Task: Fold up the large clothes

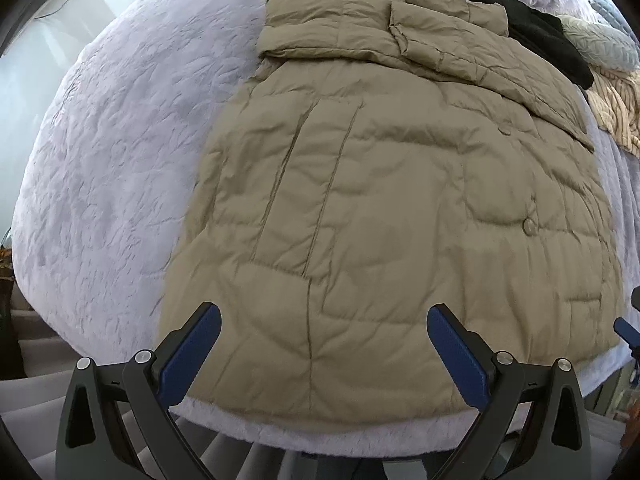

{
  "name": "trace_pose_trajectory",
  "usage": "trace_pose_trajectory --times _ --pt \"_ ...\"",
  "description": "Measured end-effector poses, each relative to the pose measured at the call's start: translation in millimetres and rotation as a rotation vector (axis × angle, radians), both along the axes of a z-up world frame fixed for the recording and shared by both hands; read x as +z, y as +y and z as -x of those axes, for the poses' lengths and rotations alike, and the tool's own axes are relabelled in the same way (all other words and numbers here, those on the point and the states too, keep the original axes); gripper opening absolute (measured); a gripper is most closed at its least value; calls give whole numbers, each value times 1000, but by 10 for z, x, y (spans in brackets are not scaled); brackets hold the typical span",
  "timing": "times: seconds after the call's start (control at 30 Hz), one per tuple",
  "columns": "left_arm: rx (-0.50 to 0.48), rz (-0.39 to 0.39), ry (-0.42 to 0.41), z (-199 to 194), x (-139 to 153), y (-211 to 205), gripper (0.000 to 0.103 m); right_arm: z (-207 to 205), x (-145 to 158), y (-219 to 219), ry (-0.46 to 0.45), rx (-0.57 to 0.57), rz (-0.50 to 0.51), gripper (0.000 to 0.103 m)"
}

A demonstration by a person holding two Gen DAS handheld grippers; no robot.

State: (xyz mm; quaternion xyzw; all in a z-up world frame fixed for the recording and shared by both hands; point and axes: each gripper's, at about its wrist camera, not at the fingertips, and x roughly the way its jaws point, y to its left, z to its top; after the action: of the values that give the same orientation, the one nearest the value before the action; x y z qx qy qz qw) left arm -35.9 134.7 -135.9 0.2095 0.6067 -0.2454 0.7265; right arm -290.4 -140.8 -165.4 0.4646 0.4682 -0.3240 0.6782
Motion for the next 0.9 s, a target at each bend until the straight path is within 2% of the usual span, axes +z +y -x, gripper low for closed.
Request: trace_pose_trajectory --times 0.23,0.3,0.43,0.6,0.7,0.83,0.9 --pt "-5 28 31 33 92 160 103 48 79 228 13 -28 -5 103" --pt "6 43 65 14 76 223 103 57 68 268 20 -34 -28 103" --pt "71 95 128 -25 55 428 103 78 -68 289 61 -32 -140 103" --pt "134 150 225 -53 -64 674 103 221 -95 230 68 -78 -152 103" --pt "195 215 324 -78 -204 833 103 435 -169 122 31 -182 -189 103" --pt "261 256 403 -84 -372 976 103 856 -337 9 -20 -378 -270 103" --pt "283 277 445 -68 -449 1014 103 1006 -404 -6 -22 -432 -288 103"
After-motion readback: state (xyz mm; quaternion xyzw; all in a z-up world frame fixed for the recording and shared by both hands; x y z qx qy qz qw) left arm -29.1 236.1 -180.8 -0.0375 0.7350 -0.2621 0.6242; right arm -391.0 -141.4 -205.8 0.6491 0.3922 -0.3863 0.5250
